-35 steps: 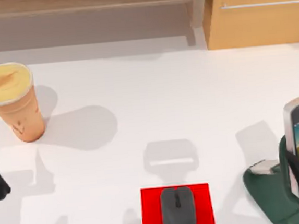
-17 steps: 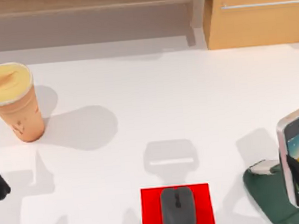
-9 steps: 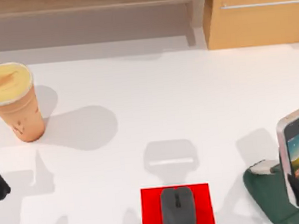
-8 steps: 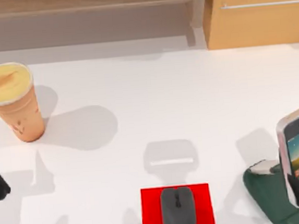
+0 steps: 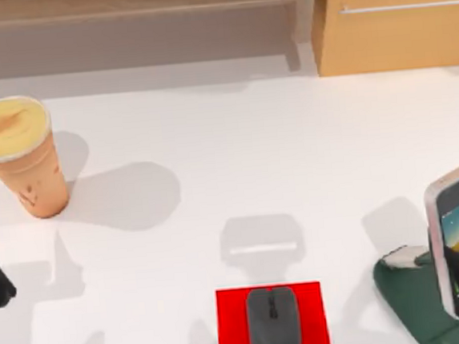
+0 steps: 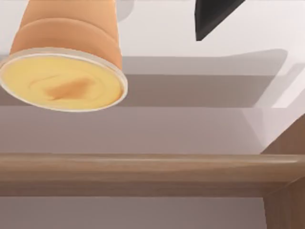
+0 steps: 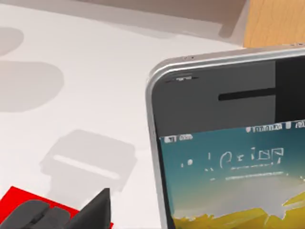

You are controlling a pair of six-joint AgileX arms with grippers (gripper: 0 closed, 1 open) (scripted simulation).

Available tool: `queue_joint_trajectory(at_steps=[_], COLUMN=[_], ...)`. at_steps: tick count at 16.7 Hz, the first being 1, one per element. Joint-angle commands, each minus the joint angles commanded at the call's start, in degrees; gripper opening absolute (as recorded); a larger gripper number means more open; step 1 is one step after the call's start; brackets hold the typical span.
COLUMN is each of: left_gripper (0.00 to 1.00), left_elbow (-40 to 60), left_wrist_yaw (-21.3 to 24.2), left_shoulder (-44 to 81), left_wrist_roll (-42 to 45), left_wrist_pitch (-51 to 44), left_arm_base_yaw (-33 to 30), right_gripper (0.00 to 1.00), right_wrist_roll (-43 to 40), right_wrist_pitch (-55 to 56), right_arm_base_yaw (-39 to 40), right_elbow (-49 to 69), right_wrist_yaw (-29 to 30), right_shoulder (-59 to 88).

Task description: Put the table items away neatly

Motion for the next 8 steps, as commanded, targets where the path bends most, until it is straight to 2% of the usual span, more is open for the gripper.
queue_joint_trajectory(at_steps=[4, 8], left_gripper=[1.0, 1.0], left_elbow=[0.0, 0.0], left_wrist_yaw=[0.0, 0.0], left_shoulder=[0.0, 0.0], left_wrist_roll=[0.0, 0.0], left_wrist_pitch=[0.0, 0.0], left_arm_base_yaw=[0.0, 0.0], right_gripper=[1.0, 1.0], right_wrist_roll=[-4.43, -10.28], right_wrist_pitch=[11.17, 22.85], right_arm_base_yaw=[-11.36, -29.06], right_elbow=[-0.01, -4.23], right_wrist_yaw=[-9.8, -21.38], right_shoulder=[-3.97, -9.05])
